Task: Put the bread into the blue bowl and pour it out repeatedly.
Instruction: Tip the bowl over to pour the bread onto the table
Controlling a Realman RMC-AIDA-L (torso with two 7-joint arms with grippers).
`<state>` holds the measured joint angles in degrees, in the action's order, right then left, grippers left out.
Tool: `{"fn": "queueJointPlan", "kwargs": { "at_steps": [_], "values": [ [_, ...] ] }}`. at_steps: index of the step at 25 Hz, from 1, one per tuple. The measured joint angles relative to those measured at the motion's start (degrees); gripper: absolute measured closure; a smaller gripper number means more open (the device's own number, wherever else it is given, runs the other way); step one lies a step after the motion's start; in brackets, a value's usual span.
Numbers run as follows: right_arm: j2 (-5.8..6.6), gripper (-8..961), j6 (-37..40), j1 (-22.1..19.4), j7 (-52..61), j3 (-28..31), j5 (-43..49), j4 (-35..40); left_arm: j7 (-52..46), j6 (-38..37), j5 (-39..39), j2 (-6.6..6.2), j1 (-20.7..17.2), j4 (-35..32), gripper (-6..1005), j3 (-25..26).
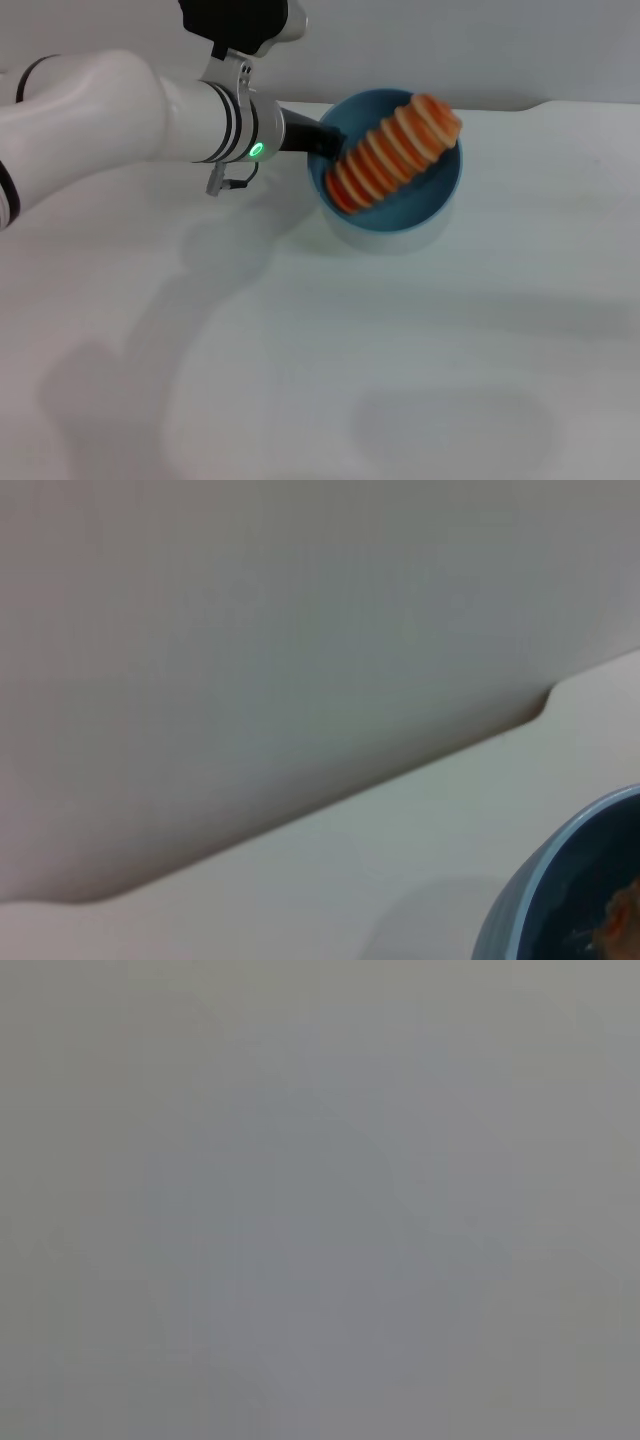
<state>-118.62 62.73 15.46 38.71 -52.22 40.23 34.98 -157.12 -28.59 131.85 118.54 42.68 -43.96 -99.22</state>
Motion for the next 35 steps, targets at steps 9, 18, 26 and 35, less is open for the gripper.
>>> {"fn": "queueJointPlan", "kwargs": {
  "at_steps": [9, 18, 26, 35],
  "values": [
    [0.1, 393, 3.4, -1.9, -3.3, 4.4, -1.1, -14.5, 2.1, 9.1, 0.7, -0.36, 1.1, -1.1, 1000, -4.0],
    [-0.18, 393, 5.1, -1.7, -11.5, 5.3, -0.9, -22.7, 4.8, 21.9, 0.8, -0.03, 3.0, -1.0, 1000, -13.7],
    [-0.32, 393, 11.7, -2.3, -11.2, 8.5, -1.0, -25.9, 5.3, 34.4, 0.7, 0.42, 3.4, 0.8, 1000, -25.2],
    [-0.33, 393, 18.3, -3.2, -10.9, 10.5, -1.3, -27.0, 3.7, 38.0, 0.1, 0.47, 2.4, 2.2, 1000, -28.7]
  ]
}}
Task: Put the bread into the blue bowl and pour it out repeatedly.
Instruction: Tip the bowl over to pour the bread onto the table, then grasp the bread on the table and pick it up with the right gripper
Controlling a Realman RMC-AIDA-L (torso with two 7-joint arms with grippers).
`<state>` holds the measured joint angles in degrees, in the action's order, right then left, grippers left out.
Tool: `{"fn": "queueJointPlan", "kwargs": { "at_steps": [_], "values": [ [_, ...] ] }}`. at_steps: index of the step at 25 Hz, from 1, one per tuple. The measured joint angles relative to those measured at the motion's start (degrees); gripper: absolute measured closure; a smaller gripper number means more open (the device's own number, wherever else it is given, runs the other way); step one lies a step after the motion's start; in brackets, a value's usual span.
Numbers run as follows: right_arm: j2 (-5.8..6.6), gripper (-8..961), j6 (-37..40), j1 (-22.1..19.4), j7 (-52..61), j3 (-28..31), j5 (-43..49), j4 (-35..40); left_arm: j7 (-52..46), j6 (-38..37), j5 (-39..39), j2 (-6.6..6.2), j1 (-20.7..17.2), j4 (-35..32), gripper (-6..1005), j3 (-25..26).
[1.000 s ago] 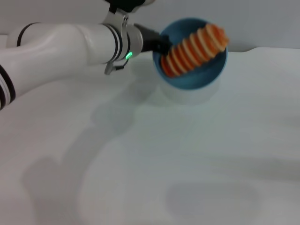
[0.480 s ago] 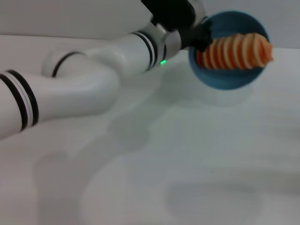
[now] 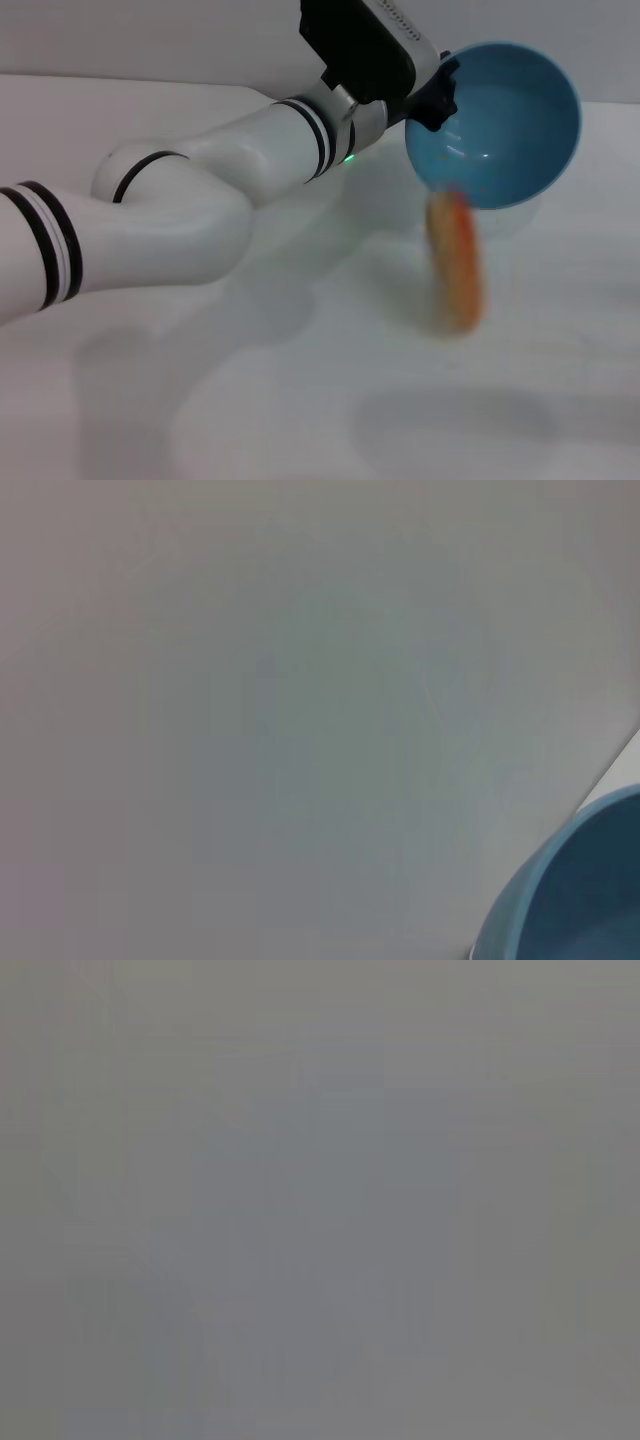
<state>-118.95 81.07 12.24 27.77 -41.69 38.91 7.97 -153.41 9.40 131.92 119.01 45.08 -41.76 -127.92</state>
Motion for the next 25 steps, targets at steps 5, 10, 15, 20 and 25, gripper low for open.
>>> {"fn": "queueJointPlan", "kwargs": {
  "at_steps": [5, 10, 15, 20, 25],
  "values": [
    [0.09, 393, 0.0, 0.8, 0.0, -0.1, -0.1, -0.1, -1.7, -1.2, 0.0, 0.01, 0.1, -0.3, 1000, 0.8],
    [0.18, 393, -0.1, 1.4, 0.5, -1.0, 0.3, 0.0, -2.5, -10.3, -0.4, -0.08, 1.9, -0.5, 1000, 6.9],
    [0.57, 393, -3.0, 1.5, 9.0, -4.0, 4.7, 3.8, -2.7, -21.8, -1.2, -0.4, 4.3, -0.3, 1000, 18.0],
    [0.64, 394, -16.5, 2.4, 26.0, -4.4, 20.6, 14.5, -2.7, -33.8, -0.9, -0.77, 10.2, 6.6, 1000, 29.8],
    [0.54, 394, -21.4, 3.9, 45.1, -4.5, 42.5, 23.7, -3.7, -34.9, -0.3, -0.87, 11.3, 10.2, 1000, 33.7]
  ]
}}
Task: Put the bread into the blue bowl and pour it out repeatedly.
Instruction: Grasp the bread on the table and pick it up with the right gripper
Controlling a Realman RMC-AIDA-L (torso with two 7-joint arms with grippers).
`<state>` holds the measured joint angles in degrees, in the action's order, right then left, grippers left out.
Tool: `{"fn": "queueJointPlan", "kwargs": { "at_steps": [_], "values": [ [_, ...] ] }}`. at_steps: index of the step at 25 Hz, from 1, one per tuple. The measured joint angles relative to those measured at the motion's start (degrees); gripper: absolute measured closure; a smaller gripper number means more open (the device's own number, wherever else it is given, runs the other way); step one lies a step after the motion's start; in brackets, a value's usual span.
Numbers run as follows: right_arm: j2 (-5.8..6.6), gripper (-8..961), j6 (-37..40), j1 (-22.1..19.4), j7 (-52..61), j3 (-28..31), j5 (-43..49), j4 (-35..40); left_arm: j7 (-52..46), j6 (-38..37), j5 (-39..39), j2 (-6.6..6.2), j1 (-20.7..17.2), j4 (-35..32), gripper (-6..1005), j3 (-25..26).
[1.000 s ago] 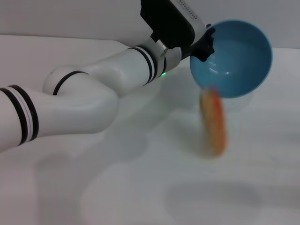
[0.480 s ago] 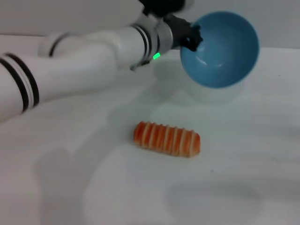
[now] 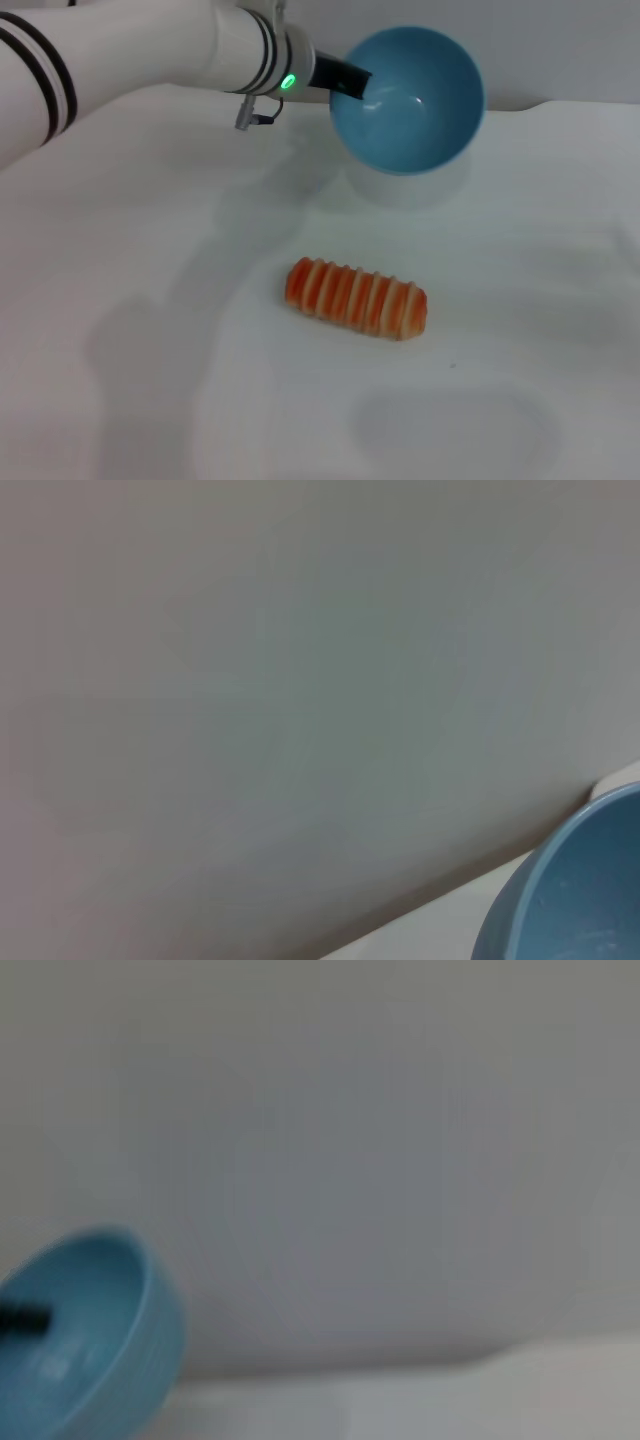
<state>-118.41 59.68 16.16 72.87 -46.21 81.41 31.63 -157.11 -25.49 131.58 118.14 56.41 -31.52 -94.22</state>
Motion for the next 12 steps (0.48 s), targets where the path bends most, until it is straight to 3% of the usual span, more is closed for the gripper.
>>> {"fn": "queueJointPlan", "kwargs": {
  "at_steps": [1, 5, 12],
  "values": [
    [-0.05, 394, 0.1, 0.9, 7.5, -0.2, 8.7, 2.4, -0.7, -0.1, 0.6, -0.01, -0.2, 0.0, 1000, 0.7],
    [-0.23, 394, 1.0, 2.7, 17.6, -2.9, 18.0, 5.1, -2.5, -0.1, 3.4, -0.09, -0.3, -0.1, 1001, 3.2],
    [-0.26, 394, 1.1, 7.7, 24.9, -13.6, 20.5, 5.3, -2.8, 2.1, 3.8, 0.21, -1.0, 0.0, 1001, 3.9]
  ]
}}
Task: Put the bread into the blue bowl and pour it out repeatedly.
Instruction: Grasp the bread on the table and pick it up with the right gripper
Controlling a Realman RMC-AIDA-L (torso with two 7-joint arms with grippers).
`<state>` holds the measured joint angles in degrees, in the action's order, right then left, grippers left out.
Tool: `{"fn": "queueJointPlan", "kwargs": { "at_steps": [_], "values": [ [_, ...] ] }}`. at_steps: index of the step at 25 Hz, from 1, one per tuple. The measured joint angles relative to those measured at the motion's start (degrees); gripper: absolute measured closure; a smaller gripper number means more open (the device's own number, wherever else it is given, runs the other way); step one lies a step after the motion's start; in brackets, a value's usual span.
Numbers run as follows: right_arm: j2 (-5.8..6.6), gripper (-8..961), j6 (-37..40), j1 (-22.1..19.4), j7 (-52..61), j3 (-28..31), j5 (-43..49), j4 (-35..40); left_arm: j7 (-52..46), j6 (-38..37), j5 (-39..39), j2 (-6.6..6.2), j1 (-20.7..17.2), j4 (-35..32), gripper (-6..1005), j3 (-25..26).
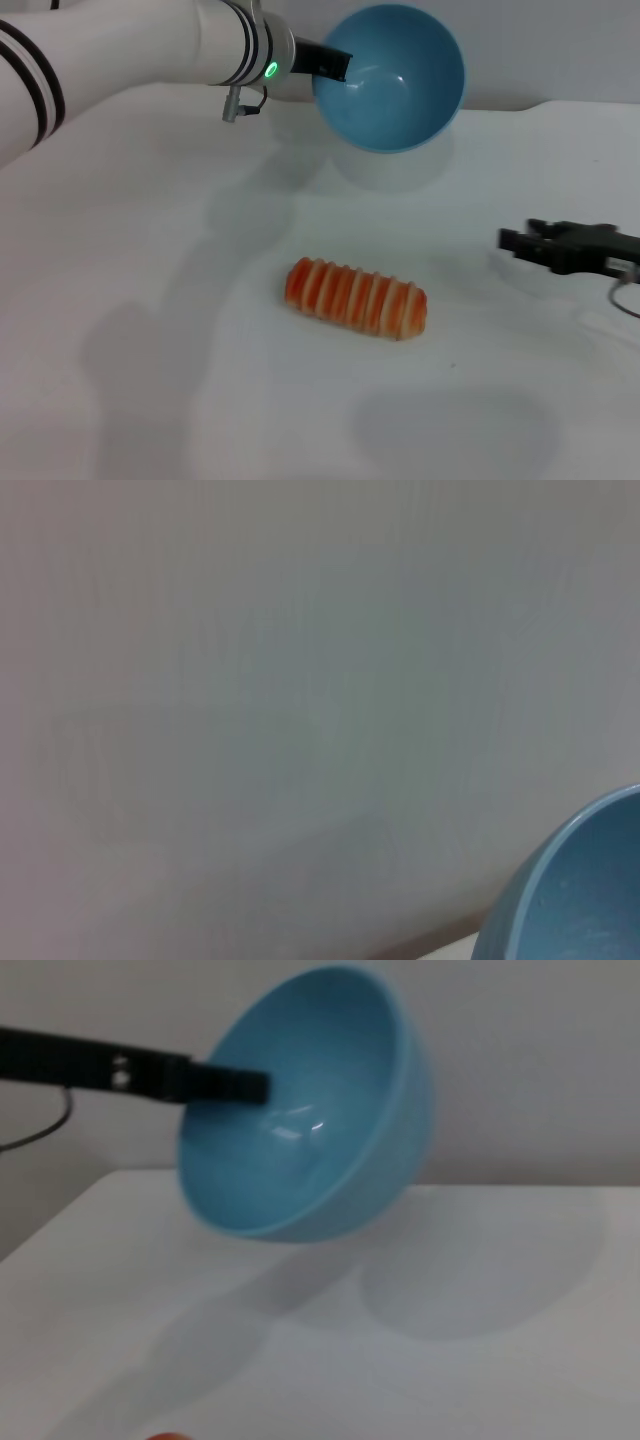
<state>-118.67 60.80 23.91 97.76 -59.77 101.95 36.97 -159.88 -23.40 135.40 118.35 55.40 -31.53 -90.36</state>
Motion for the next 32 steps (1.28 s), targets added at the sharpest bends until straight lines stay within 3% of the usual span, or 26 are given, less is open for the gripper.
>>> {"fn": "queueJointPlan", "kwargs": {
  "at_steps": [9, 14, 32],
  "values": [
    [-0.02, 395, -1.1, 9.3, 4.5, -5.7, 0.3, -8.5, 0.0, 0.7, -0.3, 0.21, -1.6, -0.1, 1001, -0.2],
    [0.21, 400, -1.2, 10.3, 8.3, -7.3, 0.4, -11.1, -0.6, 1.0, -0.3, 0.21, -2.3, -0.1, 1001, 0.0],
    [-0.83, 429, -6.5, 13.8, 8.5, -10.3, -2.4, -17.8, -0.6, 2.8, -0.4, 0.33, -2.9, -0.1, 1000, -0.4]
  ]
}}
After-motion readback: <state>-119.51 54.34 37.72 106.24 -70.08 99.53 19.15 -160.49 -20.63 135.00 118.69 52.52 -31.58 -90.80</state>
